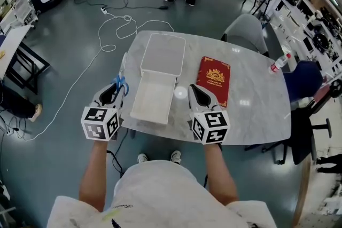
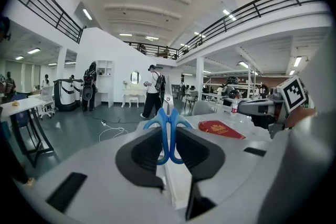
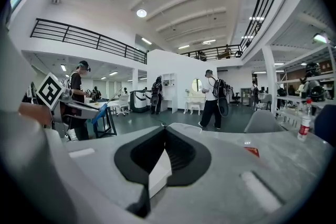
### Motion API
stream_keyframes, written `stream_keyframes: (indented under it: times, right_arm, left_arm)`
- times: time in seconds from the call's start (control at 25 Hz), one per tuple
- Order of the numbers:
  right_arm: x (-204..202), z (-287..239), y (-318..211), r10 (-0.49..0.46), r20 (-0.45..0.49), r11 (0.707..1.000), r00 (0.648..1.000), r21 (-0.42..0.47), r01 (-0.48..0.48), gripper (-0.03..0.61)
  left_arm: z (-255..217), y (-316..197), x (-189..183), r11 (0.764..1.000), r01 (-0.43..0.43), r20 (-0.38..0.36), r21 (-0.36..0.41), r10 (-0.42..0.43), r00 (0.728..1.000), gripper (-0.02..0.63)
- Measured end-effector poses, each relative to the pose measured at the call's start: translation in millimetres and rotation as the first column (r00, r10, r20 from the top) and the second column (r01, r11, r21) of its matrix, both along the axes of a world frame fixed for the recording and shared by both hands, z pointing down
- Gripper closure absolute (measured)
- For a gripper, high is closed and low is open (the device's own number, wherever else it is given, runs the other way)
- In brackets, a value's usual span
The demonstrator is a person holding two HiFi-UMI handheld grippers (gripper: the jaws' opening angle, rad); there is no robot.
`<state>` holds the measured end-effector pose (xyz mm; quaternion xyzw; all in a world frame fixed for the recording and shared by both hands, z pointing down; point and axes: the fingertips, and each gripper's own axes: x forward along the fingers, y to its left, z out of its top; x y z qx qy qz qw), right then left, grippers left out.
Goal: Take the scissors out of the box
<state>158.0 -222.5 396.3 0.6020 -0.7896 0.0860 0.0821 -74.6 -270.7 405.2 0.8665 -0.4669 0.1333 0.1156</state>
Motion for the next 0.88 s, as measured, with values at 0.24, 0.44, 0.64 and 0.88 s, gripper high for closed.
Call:
stream_keyframes:
  times: [0.24, 0.44, 0.64, 0.88]
  right_arm:
    - [-4, -3, 1, -0.006, 0.006, 1.000, 1.000, 0.007, 0.006, 0.572]
    - [-4, -1, 2, -0.009, 0.005, 1.000, 1.000, 0.005, 0.009, 0.572]
    - [-6, -2, 1, -0.012, 0.003, 1.000, 1.000, 0.003, 0.012, 0.572]
    - [-1, 3, 0, -0.011, 0.005, 1.000, 1.000, 0.002, 0.011, 0.572]
  left_arm:
    - [-2, 3, -7, 1.000, 0.016, -0.008, 0.005, -0.016, 1.000, 0.534]
    - [1, 4, -7, 1.000, 0.020, -0.010, 0.001, -0.020, 1.000, 0.534]
    - [2, 3, -8, 1.000, 0.022, -0.013, -0.004, -0.022, 1.000, 0.534]
    - [8, 2, -3, 1.000, 0.023, -0.015, -0.012, -0.023, 1.000, 0.534]
